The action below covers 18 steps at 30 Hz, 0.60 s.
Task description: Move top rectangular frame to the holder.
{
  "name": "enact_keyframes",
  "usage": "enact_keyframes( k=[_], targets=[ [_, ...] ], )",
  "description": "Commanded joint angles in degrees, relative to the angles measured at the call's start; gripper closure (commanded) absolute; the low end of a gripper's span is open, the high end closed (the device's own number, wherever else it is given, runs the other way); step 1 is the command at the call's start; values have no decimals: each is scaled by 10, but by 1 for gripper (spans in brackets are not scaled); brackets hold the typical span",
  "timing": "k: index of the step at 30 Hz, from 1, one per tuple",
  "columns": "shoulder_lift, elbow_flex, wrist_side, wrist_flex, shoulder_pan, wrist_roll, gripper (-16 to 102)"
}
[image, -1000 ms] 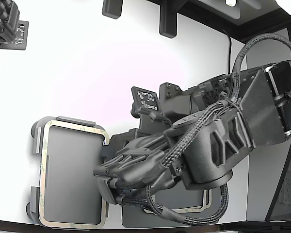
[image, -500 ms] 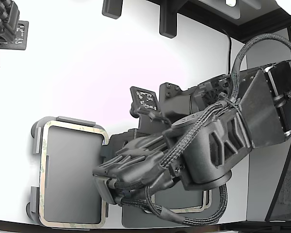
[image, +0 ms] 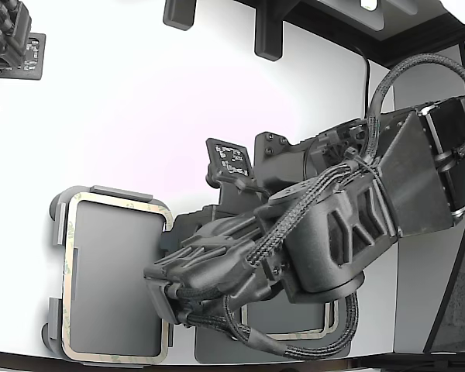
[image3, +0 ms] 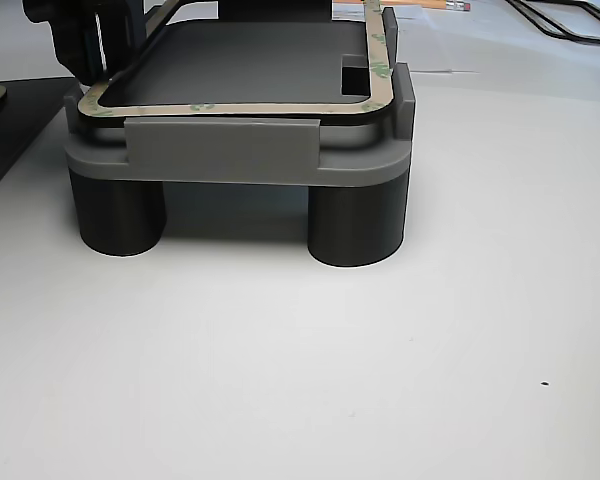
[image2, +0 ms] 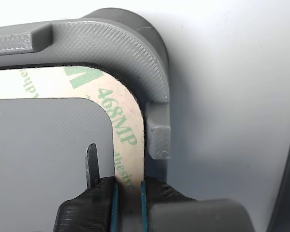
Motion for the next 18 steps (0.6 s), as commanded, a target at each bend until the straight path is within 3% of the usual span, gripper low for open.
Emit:
enact_keyframes(
  k=[1, 18],
  targets=[
    [10, -11, 0, 0, -9, 0, 97],
    [14, -17, 9, 3, -12, -6, 96]
  ],
)
